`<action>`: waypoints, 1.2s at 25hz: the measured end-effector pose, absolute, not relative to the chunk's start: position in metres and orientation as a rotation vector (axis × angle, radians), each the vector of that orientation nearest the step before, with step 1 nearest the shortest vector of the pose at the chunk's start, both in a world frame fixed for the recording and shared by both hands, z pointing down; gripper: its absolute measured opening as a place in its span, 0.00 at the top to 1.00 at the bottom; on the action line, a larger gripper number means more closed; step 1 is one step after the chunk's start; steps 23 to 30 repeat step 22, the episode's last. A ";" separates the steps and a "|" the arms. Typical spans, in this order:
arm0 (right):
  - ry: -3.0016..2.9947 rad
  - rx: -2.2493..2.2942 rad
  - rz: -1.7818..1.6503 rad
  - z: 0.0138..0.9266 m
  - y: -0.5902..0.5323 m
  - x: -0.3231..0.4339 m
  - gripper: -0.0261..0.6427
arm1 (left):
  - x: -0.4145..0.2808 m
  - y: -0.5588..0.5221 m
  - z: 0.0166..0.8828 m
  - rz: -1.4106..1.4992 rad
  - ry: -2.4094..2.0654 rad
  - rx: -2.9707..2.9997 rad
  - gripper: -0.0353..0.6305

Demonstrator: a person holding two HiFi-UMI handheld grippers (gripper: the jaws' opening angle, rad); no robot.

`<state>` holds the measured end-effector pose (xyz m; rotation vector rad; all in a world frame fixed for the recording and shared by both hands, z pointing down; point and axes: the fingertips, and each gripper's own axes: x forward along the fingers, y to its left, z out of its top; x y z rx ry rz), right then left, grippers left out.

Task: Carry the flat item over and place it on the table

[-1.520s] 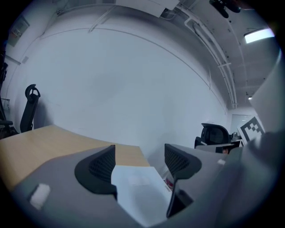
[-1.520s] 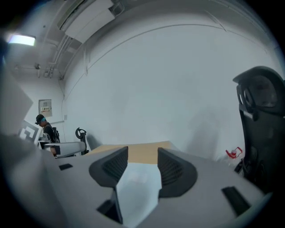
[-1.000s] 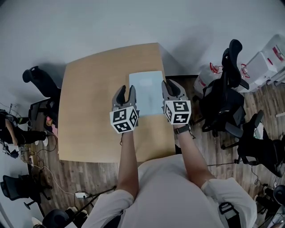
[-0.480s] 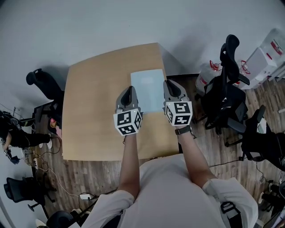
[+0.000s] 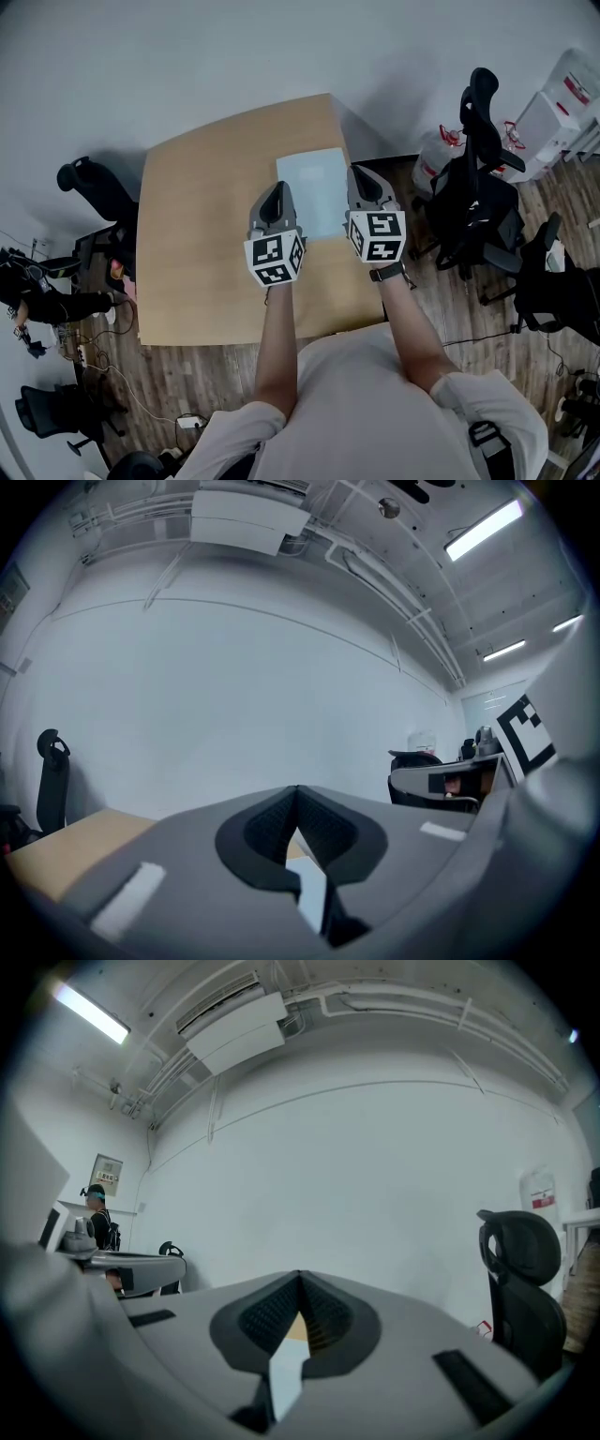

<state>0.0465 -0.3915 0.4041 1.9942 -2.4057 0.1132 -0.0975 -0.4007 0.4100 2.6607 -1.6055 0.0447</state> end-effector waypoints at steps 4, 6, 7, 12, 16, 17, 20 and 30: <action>-2.397 1.985 0.091 0.401 -0.398 0.043 0.94 | -0.098 -0.406 0.407 0.034 -1.605 2.663 0.93; -2.397 1.979 0.080 0.399 -0.401 0.041 0.94 | -0.098 -0.409 0.407 0.027 -1.601 2.659 0.93; -2.397 1.975 0.076 0.399 -0.402 0.040 0.94 | -0.098 -0.411 0.408 0.025 -1.597 2.656 0.93; -2.392 1.939 0.077 0.405 -0.411 0.035 0.94 | -0.094 -0.420 0.420 0.033 -1.568 2.629 0.93; -2.387 1.904 0.104 0.418 -0.419 0.035 0.94 | -0.092 -0.428 0.432 0.016 -1.546 2.595 0.93; -2.387 1.896 0.117 0.422 -0.423 0.035 0.94 | -0.093 -0.431 0.436 0.017 -1.546 2.585 0.93; -2.385 1.872 0.158 0.440 -0.435 0.035 0.94 | -0.096 -0.446 0.454 0.040 -1.556 2.552 0.93; -2.379 1.852 0.181 0.453 -0.444 0.035 0.94 | -0.100 -0.457 0.468 0.070 -1.564 2.527 0.93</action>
